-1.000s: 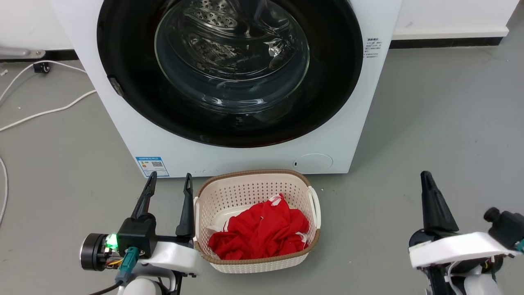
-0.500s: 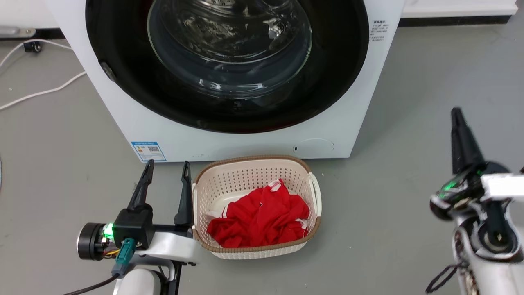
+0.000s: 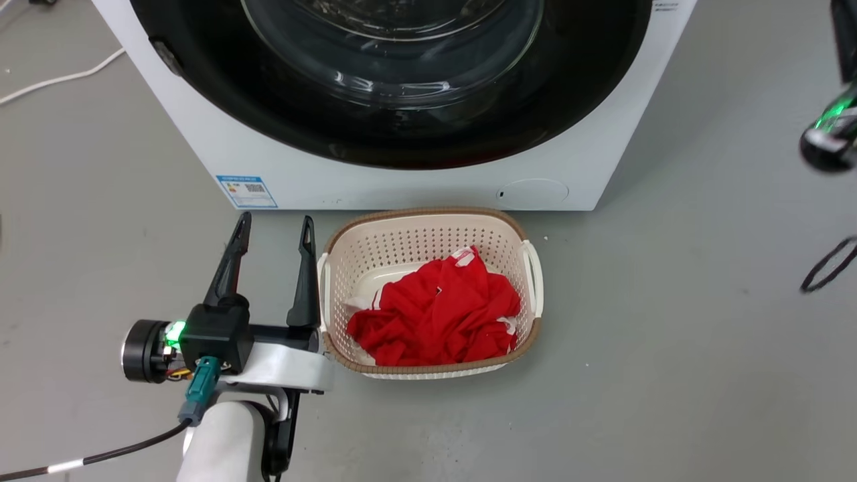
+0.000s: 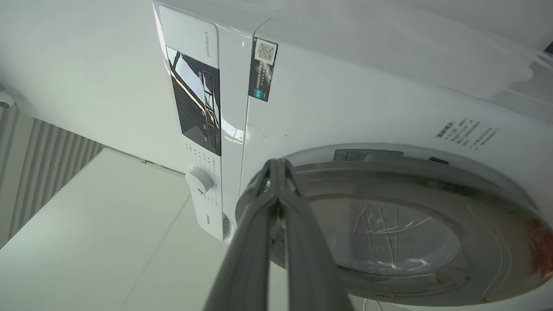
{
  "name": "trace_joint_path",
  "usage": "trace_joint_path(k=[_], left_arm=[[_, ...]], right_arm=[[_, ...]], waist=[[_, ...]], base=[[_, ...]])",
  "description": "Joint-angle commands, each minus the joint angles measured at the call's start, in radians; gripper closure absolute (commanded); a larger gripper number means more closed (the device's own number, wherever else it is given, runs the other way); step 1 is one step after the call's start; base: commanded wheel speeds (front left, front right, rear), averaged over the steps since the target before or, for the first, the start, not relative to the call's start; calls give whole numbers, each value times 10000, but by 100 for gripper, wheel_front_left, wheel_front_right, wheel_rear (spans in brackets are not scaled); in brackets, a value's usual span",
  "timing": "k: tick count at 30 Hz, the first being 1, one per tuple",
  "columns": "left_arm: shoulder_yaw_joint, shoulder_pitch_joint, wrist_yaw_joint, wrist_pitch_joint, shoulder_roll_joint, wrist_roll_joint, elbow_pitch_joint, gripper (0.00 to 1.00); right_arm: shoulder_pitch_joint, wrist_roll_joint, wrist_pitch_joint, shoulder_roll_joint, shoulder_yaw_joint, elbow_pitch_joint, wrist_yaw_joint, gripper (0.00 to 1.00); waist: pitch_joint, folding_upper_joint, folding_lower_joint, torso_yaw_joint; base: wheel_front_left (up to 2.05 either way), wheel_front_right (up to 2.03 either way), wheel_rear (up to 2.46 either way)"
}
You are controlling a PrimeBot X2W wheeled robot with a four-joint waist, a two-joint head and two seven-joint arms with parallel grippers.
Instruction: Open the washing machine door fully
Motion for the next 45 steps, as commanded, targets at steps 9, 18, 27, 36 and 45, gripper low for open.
trace_joint_path(k=[9, 18, 27, 36, 45], left_arm=[[-8, -508, 31, -26, -10, 39, -282, 0], [-158, -772, 77, -26, -14, -8, -402, 0], [-391, -1186, 183, -26, -16, -123, -546, 0], [-593, -1501, 340, -26, -17, -267, -634, 0], [-779, -1692, 435, -26, -16, -375, -611, 0]], right_arm=[[-3316, -934, 1061, -858, 1142, 2393, -3, 100], [-5723, -2509, 2353, -831, 2649, 4562, -3, 100], [-7249, -3592, 3194, -617, 3395, 5701, -3, 100], [-8072, -4228, 3100, -445, 3554, 6690, -3, 100], [-8404, -4448, 3772, -214, 3730, 6967, -2, 100]], waist=[[724, 0, -1, 345], [1237, 0, -1, 591], [1895, 0, -1, 862], [2412, 0, -1, 1013], [2663, 0, -1, 1141]], base=[[0, 0, 0], [0, 0, 0], [0, 0, 0], [0, 0, 0], [0, 0, 0]])
